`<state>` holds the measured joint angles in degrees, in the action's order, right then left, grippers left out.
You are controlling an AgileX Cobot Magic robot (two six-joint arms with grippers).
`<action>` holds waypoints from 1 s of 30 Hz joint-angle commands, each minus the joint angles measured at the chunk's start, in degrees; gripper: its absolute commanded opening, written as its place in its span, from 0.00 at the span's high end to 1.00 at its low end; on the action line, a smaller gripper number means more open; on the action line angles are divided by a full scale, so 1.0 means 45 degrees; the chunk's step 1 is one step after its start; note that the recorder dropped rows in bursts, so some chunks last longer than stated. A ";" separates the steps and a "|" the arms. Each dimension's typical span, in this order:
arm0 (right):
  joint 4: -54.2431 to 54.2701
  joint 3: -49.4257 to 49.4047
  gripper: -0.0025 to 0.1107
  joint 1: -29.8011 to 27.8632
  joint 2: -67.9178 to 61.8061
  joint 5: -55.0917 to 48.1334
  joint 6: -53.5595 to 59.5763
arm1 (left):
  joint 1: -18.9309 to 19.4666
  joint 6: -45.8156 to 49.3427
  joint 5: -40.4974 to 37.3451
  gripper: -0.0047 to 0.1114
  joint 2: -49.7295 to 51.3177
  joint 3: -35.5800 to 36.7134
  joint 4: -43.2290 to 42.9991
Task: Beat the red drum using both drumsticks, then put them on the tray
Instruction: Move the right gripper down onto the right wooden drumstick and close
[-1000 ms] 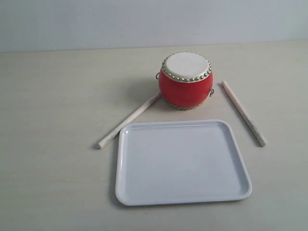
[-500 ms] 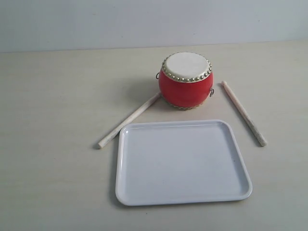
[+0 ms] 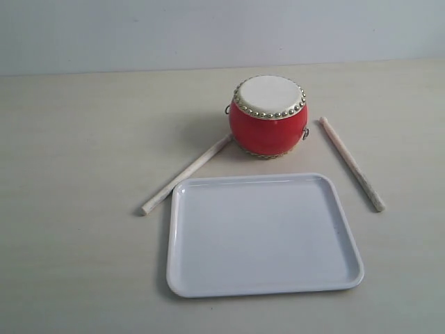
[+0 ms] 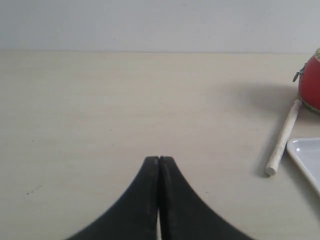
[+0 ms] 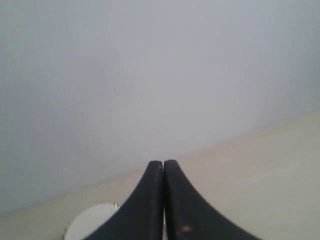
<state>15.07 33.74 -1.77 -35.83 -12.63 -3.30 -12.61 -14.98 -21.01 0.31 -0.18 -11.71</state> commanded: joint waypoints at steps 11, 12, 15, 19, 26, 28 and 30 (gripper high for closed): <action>-0.2428 1.0732 0.98 0.1204 -1.4272 -1.2741 0.1480 | 0.0004 -0.0009 0.0074 0.96 -0.0069 0.0040 -0.0021; -0.2623 1.0732 0.98 0.1549 -1.4648 -1.2741 0.1480 | 0.0004 -0.0009 0.0074 0.96 -0.0069 0.0040 -0.0021; -0.3269 1.0732 0.98 0.2281 -1.5570 -1.2741 0.1480 | 0.0004 -0.0009 0.0074 0.96 -0.0069 0.0040 -0.0021; -0.3349 1.0732 0.98 0.2472 -1.6385 -1.2741 0.1480 | 0.0004 -0.0009 0.0074 0.96 -0.0069 0.0040 -0.0021; -0.3349 1.0732 0.82 0.2472 -1.6938 -1.2514 0.1480 | 0.0004 -0.0009 0.0074 0.96 -0.0069 0.0040 -0.0021; -0.3349 1.0594 0.74 0.2472 -1.6971 -1.2077 0.1480 | 0.0004 -0.0009 0.0074 0.96 -0.0069 0.0040 -0.0021; -0.3201 1.0282 0.68 0.2472 -1.6971 -1.1459 0.1507 | 0.0004 -0.0009 0.0074 0.96 -0.0069 0.0040 -0.0021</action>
<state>0.34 81.20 9.26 -112.14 -67.64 3.00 -12.61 -14.98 -21.01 0.31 -0.18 -11.71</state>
